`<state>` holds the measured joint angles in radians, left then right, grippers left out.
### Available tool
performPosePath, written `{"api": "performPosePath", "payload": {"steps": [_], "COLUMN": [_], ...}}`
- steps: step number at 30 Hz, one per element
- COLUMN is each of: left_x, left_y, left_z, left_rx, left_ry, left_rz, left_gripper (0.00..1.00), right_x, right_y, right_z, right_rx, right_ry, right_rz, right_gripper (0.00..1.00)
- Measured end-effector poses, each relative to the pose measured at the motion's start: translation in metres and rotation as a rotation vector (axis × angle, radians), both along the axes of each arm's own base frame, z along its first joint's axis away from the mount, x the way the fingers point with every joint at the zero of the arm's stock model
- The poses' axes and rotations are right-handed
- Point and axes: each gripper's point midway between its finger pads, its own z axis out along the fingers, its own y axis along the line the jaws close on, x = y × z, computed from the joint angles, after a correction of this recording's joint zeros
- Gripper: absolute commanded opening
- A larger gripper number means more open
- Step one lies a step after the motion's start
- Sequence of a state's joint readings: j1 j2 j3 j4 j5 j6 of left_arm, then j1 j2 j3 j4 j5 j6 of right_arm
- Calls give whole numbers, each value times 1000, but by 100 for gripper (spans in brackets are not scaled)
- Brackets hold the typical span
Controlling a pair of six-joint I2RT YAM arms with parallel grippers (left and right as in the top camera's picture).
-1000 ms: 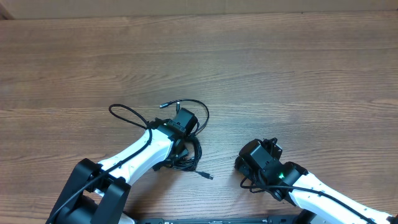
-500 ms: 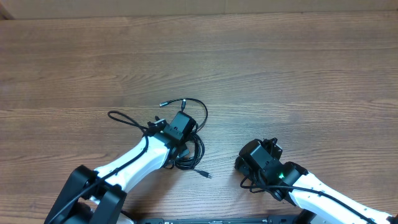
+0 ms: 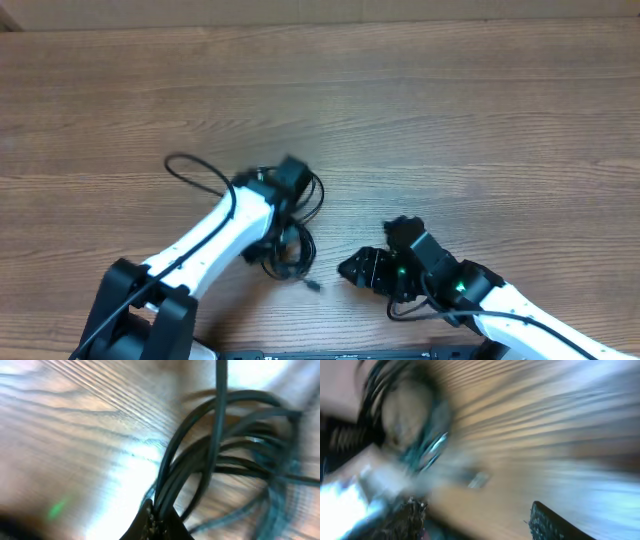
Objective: Untangle cables
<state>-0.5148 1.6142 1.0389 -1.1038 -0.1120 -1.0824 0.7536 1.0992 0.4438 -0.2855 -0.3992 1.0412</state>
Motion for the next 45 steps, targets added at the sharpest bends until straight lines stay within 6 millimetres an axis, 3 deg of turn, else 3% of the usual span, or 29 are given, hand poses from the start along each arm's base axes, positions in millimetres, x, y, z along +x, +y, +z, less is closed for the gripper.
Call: {"api": "performPosePath", "payload": {"steps": [3, 7, 9, 15, 24, 29, 37, 45], "left_x": [15, 23, 26, 22, 14, 9, 6, 4], "left_y": [-10, -25, -38, -50, -65, -76, -84, -88], "left_z": [32, 62, 73, 80, 84, 88, 92, 94], "left_rx": [-39, -125, -198, -304, -385, -443, -496, -522], "left_ry": [-27, -28, -21, 36, 92, 133, 166, 183], "left_rz": [64, 130, 155, 220, 254, 279, 289, 291], "left_gripper": [4, 5, 4, 5, 4, 4, 4, 4], "right_x": [-5, -9, -12, -1, 26, 31, 32, 39], "right_y": [27, 41, 43, 36, 29, 24, 4, -2], "right_z": [49, 91, 99, 85, 83, 61, 3, -4], "right_rx": [206, 362, 397, 341, 316, 242, 33, -11], "right_ry": [-108, -196, -194, -84, -86, -45, 53, 30], "right_rz": [136, 212, 226, 78, -114, -165, -248, -280], "right_gripper": [67, 67, 63, 63, 59, 56, 56, 56]}}
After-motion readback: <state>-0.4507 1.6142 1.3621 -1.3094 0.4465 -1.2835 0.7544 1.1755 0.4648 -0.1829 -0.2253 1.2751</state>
